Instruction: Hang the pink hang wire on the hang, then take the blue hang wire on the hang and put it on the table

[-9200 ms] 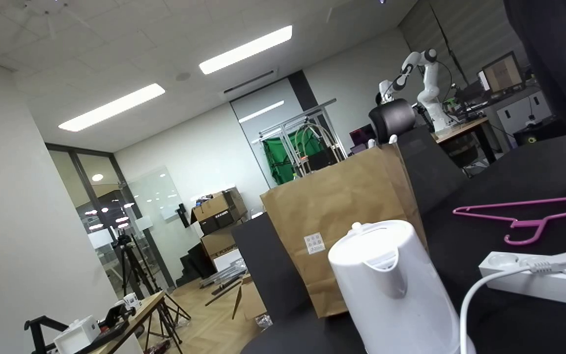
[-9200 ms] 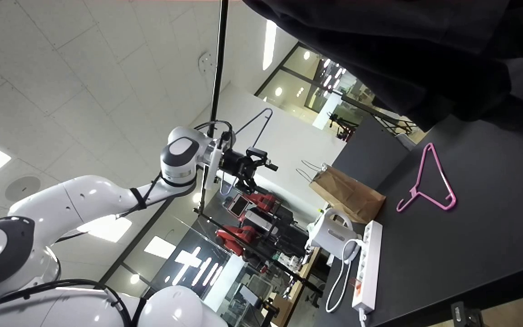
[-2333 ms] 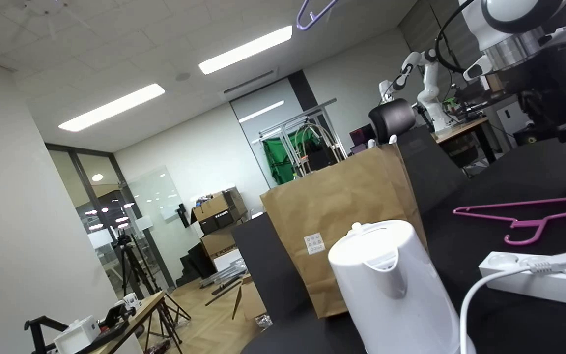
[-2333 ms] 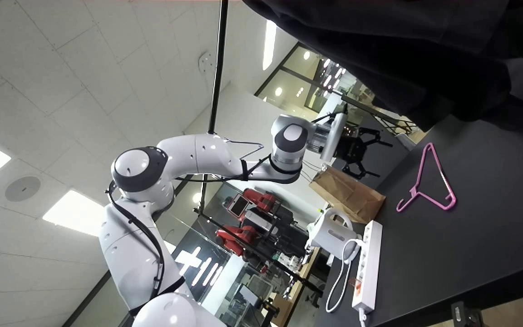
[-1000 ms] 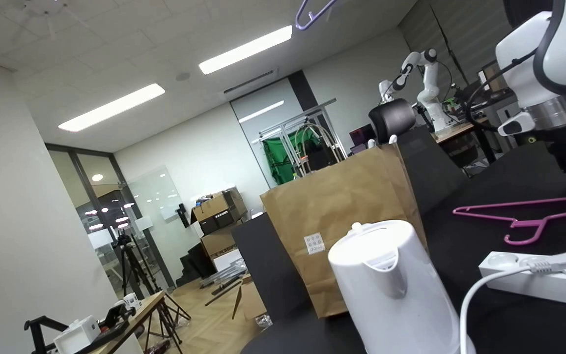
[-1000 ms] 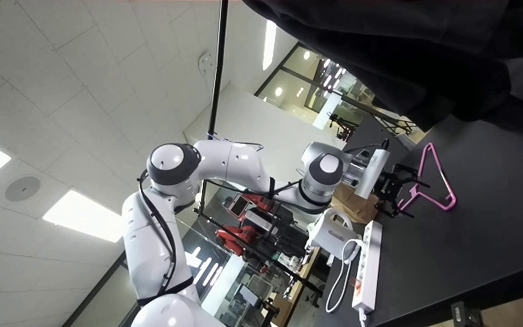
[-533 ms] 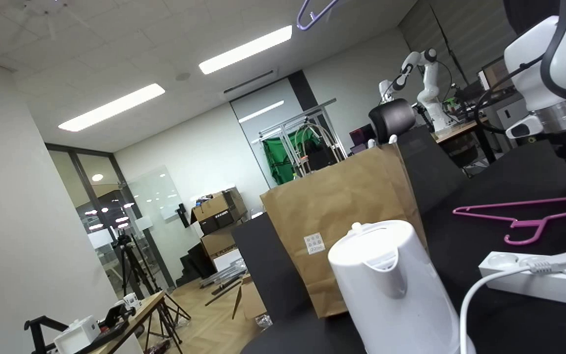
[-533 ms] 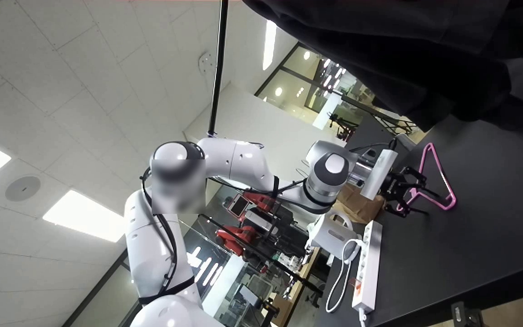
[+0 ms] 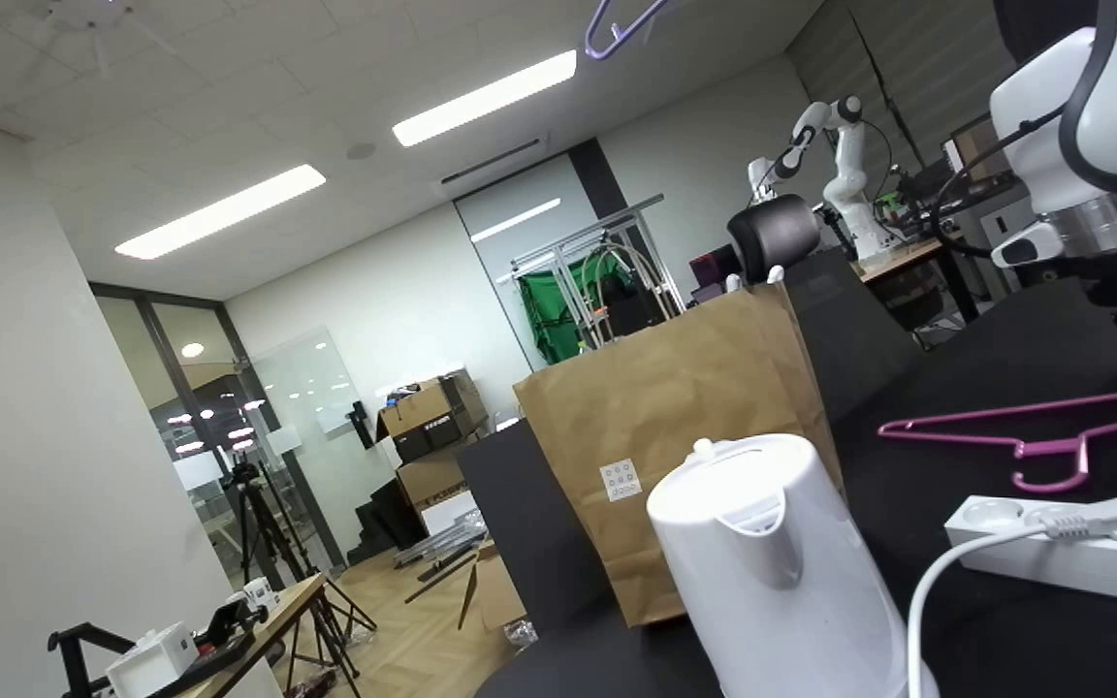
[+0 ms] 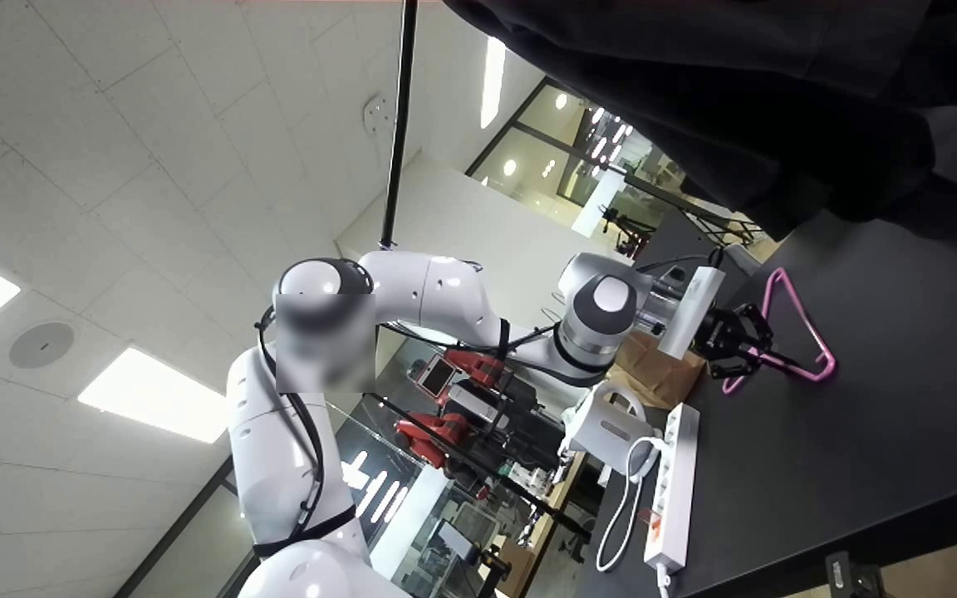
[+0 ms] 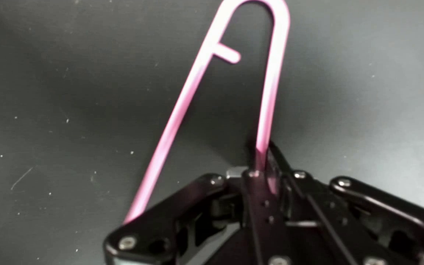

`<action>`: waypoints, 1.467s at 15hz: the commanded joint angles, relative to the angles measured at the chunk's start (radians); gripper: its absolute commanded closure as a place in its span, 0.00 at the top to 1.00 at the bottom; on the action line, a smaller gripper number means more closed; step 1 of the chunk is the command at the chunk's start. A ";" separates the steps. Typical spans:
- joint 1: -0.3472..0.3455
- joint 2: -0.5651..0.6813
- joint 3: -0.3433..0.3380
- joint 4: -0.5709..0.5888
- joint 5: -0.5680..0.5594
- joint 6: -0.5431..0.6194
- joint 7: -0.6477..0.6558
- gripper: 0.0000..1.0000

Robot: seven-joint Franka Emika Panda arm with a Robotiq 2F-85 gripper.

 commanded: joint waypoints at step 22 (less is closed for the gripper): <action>-0.053 -0.602 -0.101 -0.122 0.490 -0.822 -0.432 0.02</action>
